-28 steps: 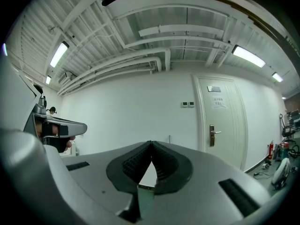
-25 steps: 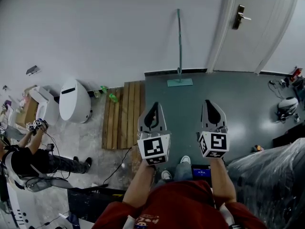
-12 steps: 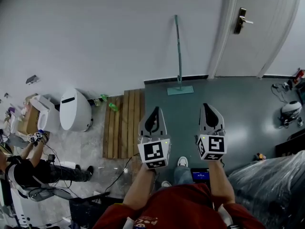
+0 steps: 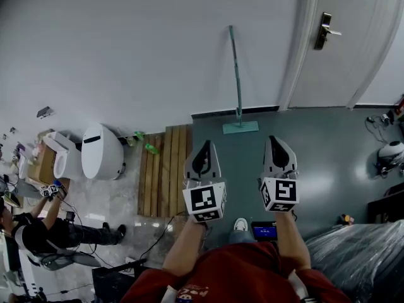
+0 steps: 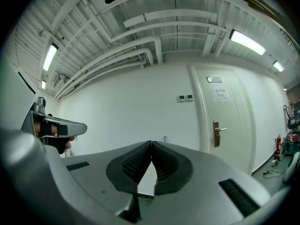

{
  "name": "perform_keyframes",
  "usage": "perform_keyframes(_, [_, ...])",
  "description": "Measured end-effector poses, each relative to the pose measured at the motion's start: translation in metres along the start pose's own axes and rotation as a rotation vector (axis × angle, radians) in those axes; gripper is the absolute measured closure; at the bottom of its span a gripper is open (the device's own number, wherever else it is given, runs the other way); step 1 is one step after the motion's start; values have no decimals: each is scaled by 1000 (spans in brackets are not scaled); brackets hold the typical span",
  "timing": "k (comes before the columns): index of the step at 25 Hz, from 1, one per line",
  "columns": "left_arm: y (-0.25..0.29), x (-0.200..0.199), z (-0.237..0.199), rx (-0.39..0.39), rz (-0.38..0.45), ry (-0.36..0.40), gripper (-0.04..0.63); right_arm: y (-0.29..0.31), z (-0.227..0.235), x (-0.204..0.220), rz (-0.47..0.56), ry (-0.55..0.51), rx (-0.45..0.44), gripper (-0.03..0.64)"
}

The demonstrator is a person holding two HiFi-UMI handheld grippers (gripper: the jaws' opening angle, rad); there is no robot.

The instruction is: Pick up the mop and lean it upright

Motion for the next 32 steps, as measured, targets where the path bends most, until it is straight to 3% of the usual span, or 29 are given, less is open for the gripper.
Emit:
perform_keyframes(8, [57, -10, 16, -35, 4, -19, 581, 48, 43, -6, -7, -11, -25, 598])
perform_keyframes(20, [136, -4, 5, -25, 1, -24, 581, 119, 66, 4, -25, -16, -26, 598])
perform_keyframes(32, [257, -10, -56, 38, 0, -38, 581, 251, 57, 0, -49, -20, 10, 598])
Point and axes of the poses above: the fingertips, and each gripper's own axes: y forward along the fingers, z to its right, x out of its underside, the point moved 4 cm from there along -y, backward along the fingers, and after that the axes turned 6 degrees about -z, right-handed, at the moved point
